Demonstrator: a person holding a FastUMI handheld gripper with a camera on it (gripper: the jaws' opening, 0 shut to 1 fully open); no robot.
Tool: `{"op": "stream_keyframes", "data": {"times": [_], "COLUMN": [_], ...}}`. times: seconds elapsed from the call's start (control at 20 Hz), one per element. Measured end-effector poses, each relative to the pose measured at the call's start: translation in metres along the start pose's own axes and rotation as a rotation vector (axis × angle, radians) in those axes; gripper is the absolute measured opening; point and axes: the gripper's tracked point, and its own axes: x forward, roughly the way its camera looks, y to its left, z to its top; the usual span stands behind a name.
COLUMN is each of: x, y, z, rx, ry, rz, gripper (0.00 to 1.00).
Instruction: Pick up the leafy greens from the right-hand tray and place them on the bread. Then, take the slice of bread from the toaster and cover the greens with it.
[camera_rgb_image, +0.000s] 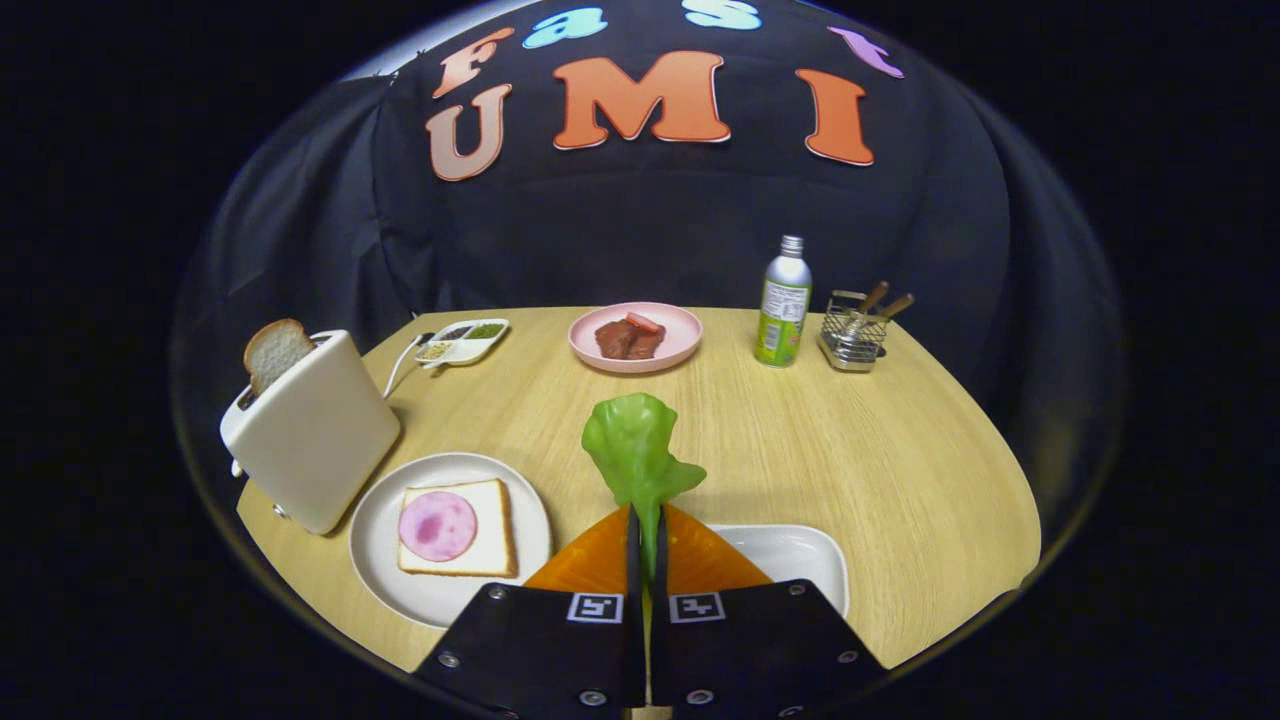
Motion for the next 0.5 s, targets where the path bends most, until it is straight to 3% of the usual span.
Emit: {"op": "stream_keyframes", "data": {"times": [0.5], "x": [0.013], "y": [0.097], "z": [0.002], "rx": [-0.028], "ry": [0.022], "rz": [0.132], "gripper": [0.03]}}
